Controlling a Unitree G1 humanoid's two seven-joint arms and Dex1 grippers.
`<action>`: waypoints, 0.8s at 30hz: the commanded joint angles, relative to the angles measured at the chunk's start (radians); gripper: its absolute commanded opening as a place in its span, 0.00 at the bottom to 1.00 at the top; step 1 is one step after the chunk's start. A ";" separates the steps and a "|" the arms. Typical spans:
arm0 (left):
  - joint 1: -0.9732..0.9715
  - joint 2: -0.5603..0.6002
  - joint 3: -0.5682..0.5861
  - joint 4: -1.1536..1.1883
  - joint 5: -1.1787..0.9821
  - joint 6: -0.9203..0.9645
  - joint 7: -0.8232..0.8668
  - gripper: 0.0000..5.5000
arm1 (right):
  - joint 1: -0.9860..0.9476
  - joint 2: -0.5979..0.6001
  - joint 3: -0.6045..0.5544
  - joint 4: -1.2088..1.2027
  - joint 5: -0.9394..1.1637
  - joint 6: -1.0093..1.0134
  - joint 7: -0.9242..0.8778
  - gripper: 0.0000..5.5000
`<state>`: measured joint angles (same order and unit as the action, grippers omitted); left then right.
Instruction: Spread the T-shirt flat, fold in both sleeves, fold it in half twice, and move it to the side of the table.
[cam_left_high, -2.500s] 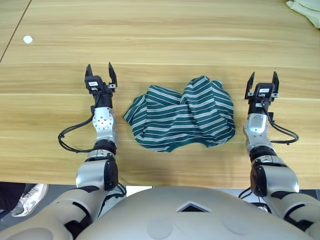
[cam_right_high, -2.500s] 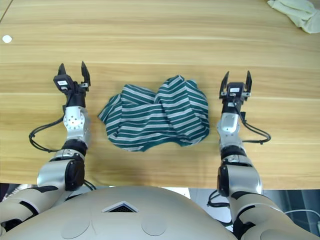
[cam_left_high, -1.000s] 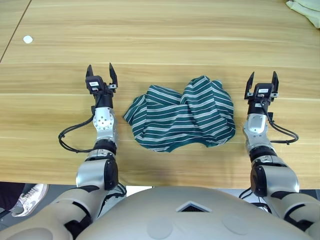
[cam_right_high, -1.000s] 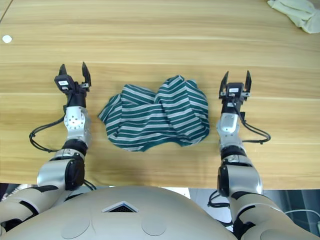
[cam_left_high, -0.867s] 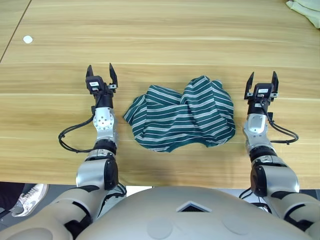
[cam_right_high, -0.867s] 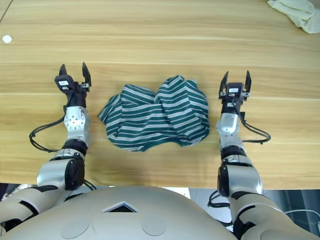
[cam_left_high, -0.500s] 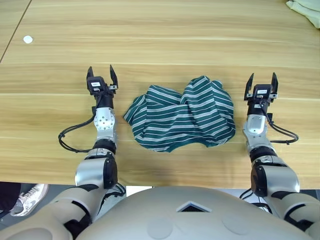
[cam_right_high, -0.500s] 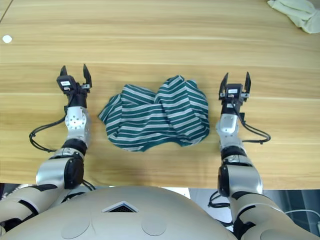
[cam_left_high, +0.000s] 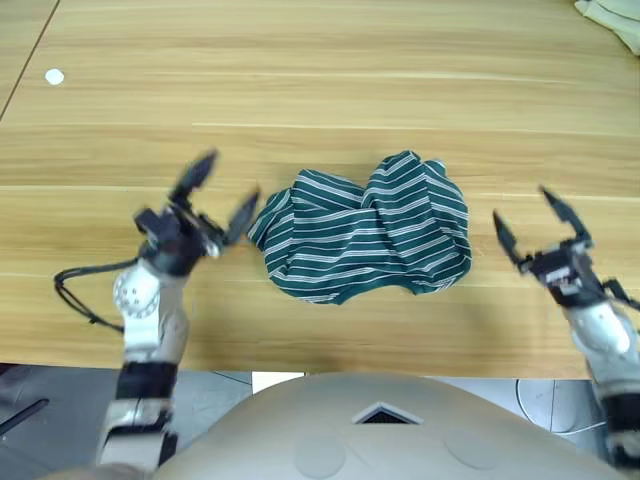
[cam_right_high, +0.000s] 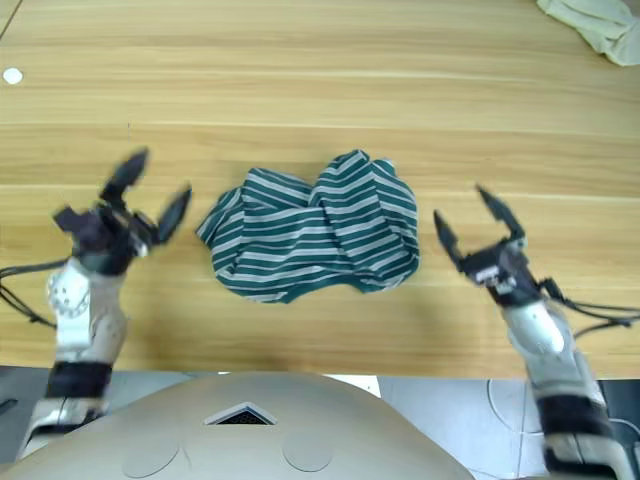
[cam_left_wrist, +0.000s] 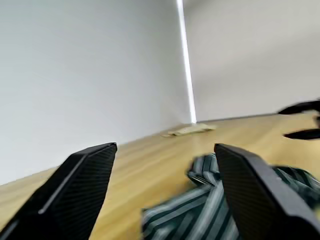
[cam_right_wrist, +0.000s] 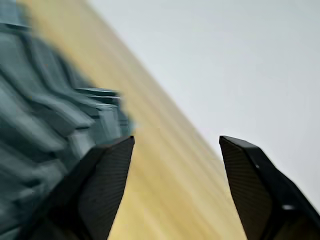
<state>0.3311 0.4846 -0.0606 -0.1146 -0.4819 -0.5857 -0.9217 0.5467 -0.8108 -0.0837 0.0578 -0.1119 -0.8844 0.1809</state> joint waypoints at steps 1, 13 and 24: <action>0.213 0.183 -0.044 -0.132 0.322 -0.034 -0.081 0.66 | 0.288 -0.081 -0.061 -0.266 -0.037 0.135 0.169 0.57; 0.135 0.163 -0.100 0.007 0.988 -0.031 0.264 0.66 | 0.217 0.004 0.061 -0.180 -0.454 0.354 0.217 0.57; 0.144 0.180 -0.237 0.026 1.012 -0.061 0.365 0.66 | 0.182 -0.032 0.124 -0.117 -0.509 0.291 0.103 0.57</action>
<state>0.4386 0.6373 -0.2613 -0.1387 0.4657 -0.6796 -0.5280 0.6913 -0.8142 -0.0091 -0.1349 -0.5106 -0.6489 0.2201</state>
